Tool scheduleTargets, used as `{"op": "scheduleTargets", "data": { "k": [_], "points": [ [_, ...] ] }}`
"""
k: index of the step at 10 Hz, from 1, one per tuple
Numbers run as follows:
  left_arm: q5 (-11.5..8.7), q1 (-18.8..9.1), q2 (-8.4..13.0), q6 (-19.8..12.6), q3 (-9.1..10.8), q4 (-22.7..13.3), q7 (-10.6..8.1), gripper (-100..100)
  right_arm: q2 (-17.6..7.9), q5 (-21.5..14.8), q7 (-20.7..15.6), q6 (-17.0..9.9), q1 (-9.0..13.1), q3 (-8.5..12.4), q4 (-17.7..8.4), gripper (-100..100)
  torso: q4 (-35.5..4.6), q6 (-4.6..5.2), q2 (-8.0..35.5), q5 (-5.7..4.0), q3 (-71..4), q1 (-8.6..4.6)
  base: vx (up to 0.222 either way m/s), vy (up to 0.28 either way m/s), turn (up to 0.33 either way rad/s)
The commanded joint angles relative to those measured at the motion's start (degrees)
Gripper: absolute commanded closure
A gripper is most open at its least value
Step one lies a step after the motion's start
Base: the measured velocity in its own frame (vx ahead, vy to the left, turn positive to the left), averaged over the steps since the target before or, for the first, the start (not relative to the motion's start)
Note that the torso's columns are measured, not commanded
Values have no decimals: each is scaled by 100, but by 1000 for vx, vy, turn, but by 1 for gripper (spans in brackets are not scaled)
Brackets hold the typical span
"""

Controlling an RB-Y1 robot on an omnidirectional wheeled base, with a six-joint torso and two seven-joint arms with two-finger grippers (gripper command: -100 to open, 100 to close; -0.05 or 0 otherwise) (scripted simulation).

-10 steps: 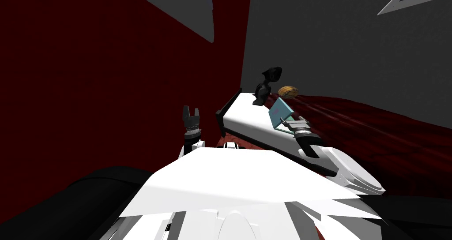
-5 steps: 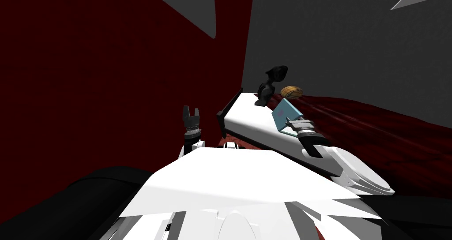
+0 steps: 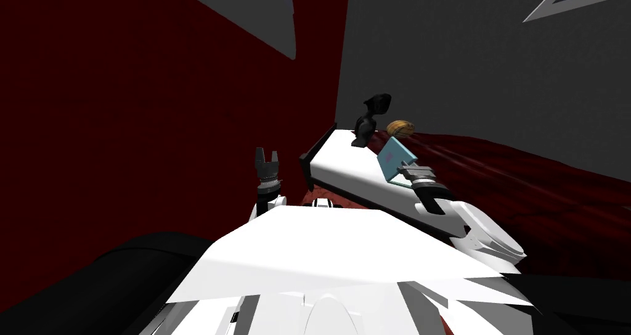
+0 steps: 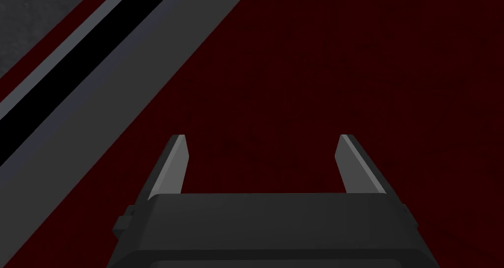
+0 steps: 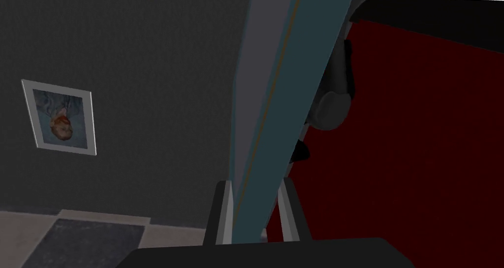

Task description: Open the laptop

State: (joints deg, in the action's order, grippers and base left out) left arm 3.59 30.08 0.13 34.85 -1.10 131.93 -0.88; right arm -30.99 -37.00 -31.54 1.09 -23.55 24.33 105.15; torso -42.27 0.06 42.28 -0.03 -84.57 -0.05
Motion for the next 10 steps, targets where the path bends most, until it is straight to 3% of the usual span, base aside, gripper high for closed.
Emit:
{"op": "scheduleTargets", "data": {
  "k": [1, 2, 3, 10],
  "points": [
    [0, 0, 0, 0, 0, 0, 0, 0, 80, 341, 332, 43, 239, 8, -191, 100, 1, -3, -4, 3, -4, 4, -71, -85, -10],
    [0, 0, 0, 0, 0, 0, 0, 0, 48, 276, 260, 17, 181, 0, -133, 100, 1, -3, -5, 4, -4, 9, -28, -36, 6],
    [0, 1, -1, 0, -1, 0, 0, 0, 226, 430, 403, 150, 354, 2, -329, 100, 3, -2, -12, 6, -7, 23, -27, -56, -35],
    [0, 1, -1, 0, -1, 0, 0, 0, 755, 848, 746, 537, 842, 8, -906, 100, 35, 17, -40, -46, -19, -67, -25, -65, -30]
  ]
}}
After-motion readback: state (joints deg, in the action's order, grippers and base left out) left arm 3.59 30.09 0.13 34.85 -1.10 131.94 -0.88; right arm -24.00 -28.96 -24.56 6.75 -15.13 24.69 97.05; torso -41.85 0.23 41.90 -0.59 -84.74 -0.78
